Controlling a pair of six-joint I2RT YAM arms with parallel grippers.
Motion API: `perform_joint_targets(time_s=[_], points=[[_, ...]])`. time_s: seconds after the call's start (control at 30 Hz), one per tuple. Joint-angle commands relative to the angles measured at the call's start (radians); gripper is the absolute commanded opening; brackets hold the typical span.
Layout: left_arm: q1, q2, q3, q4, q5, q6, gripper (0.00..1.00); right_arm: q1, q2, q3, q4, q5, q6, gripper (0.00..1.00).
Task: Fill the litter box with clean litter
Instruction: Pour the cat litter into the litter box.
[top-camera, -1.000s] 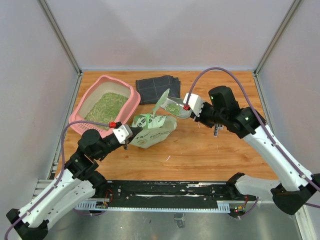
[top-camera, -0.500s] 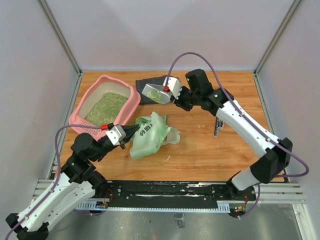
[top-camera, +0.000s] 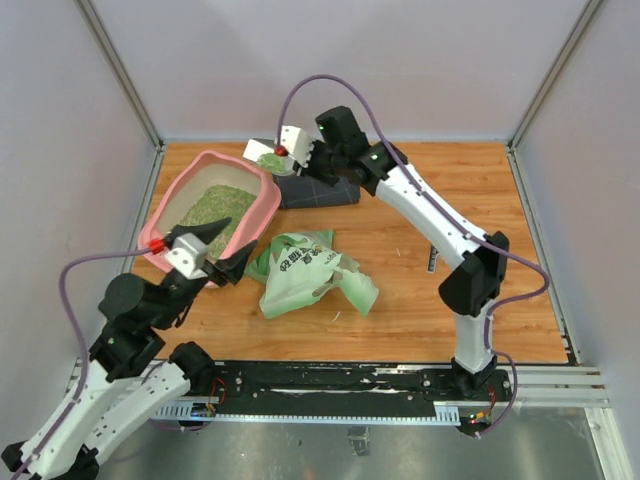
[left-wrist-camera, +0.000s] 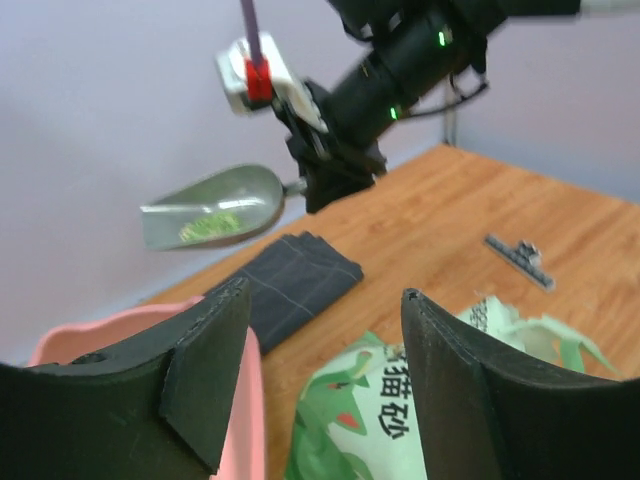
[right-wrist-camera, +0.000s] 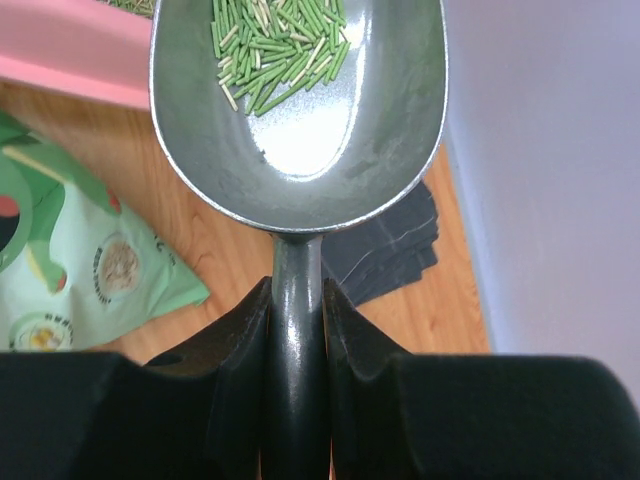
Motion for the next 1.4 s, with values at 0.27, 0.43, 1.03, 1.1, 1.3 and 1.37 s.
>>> perform_joint_targets(time_s=[0.27,0.43,1.03,1.1,1.3,1.37], points=[[0.000,-0.187,0.181,-0.122,-0.354,-0.046,0.99,0.175,0.350,0.421,0.026,0.344,-0.438,0.01],[-0.001,-0.242,0.191,-0.103,-0.397,-0.042,0.99,0.193,0.408,0.445,0.150,0.449,-0.630,0.01],[-0.001,-0.290,0.178,-0.055,-0.486,-0.043,0.99,0.259,0.373,0.127,0.726,0.519,-1.530,0.01],[-0.001,-0.290,0.171,-0.048,-0.495,-0.048,0.99,0.262,0.371,0.122,0.747,0.522,-1.564,0.01],[-0.001,-0.285,0.143,-0.044,-0.493,-0.053,0.99,0.270,0.351,0.058,0.842,0.523,-1.668,0.01],[-0.001,-0.284,0.131,-0.042,-0.488,-0.053,0.99,0.270,0.350,0.051,0.854,0.519,-1.682,0.01]])
